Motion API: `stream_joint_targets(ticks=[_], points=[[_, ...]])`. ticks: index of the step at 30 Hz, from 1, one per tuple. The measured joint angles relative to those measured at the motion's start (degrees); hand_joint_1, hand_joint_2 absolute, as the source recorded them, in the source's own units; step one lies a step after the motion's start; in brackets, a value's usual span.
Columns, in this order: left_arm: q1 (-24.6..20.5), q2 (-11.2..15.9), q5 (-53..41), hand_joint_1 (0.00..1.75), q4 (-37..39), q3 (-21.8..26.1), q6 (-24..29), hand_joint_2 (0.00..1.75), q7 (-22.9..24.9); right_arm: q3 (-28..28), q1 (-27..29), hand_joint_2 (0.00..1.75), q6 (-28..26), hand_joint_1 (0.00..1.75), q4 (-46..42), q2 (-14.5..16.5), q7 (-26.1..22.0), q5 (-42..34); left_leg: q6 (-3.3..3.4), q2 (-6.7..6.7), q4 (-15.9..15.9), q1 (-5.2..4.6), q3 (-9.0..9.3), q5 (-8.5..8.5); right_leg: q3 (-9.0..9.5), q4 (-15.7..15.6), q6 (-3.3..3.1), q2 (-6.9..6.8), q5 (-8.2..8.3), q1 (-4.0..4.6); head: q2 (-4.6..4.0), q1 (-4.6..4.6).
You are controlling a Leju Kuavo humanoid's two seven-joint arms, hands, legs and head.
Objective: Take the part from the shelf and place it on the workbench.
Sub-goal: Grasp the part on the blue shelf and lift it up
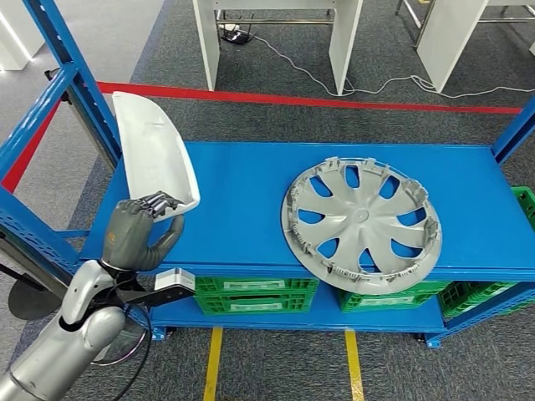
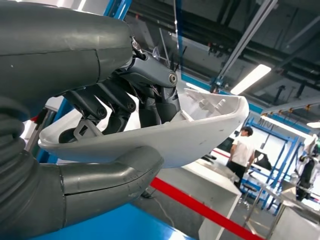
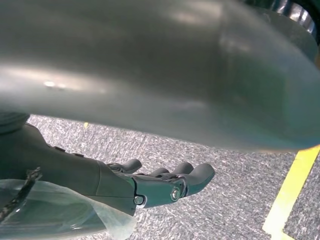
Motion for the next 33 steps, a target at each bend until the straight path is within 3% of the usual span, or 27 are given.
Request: stream_joint_targets(ticks=[23, 33], points=[[-0.7, 1.9, -4.1, 1.75, -3.2, 0.6, 0.7, 1.75, 3.5, 0.0, -0.1, 0.0, 0.1, 0.0, 2.0, 0.8, -0.3, -0.6, 0.0, 0.0, 0.0, 0.0, 0.0, 0.0, 0.0, 0.0, 0.0, 0.0, 0.0, 0.0, 0.0, 0.0], [-0.8, 2.3, -0.3, 1.75, -3.6, 0.8, -4.9, 1.75, 6.2, 0.0, 0.0, 0.0, -1.6, 0.0, 1.0, 0.8, -0.4, -1.3, 0.0, 0.0, 0.0, 0.0, 0.0, 0.0, -0.01, 0.0, 0.0, 0.0, 0.0, 0.0, 0.0, 0.0]])
